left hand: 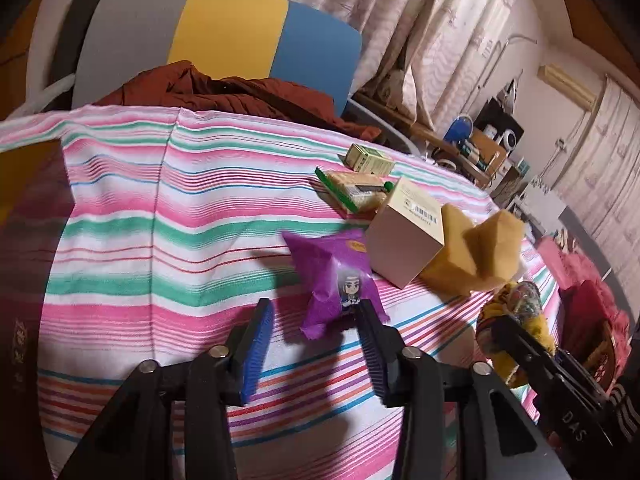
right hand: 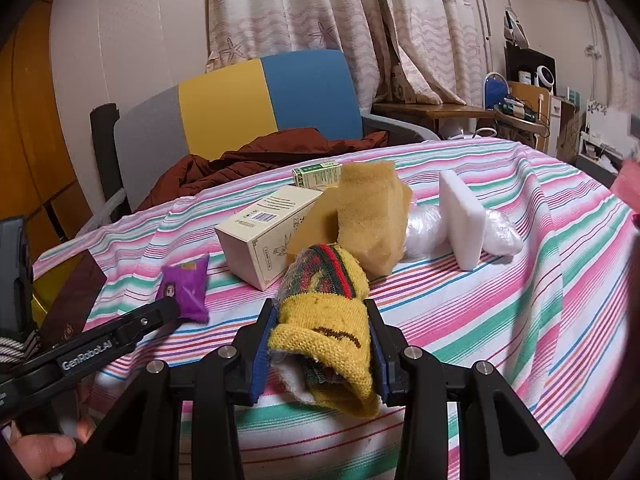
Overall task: Organize objects
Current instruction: 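Grasp the purple cartoon snack packet with the left gripper while the right holds the knitted roll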
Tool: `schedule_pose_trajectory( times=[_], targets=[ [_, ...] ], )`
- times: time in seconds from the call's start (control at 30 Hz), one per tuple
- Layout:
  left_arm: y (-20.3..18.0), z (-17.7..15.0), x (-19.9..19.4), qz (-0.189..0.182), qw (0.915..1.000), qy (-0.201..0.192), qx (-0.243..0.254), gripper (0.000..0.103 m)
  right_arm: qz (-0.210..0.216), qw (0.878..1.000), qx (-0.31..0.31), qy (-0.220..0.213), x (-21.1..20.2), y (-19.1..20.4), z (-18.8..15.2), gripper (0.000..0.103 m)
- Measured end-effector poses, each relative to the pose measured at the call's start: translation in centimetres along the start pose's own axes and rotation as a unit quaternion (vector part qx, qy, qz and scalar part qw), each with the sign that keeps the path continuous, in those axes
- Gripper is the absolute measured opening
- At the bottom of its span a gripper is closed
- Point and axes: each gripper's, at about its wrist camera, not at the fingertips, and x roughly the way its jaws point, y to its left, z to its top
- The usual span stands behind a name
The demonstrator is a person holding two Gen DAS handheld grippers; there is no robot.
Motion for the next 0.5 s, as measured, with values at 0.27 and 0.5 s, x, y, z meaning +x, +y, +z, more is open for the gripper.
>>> schedule_pose_trajectory(
  times=[0.27,0.5],
  targets=[
    [-3.1,2.1,2.2,0.029,0.9977,0.015,0.059,0.067,-0.011,1.000,0.011,0.010,0.1,-0.8,-0.3,0.041],
    [-1.0,2.4,2.7,0.022,0.9993,0.014,0.025,0.045,-0.011,0.999,0.023,0.022,0.7,-1.5,-0.7,0.041]
  ],
)
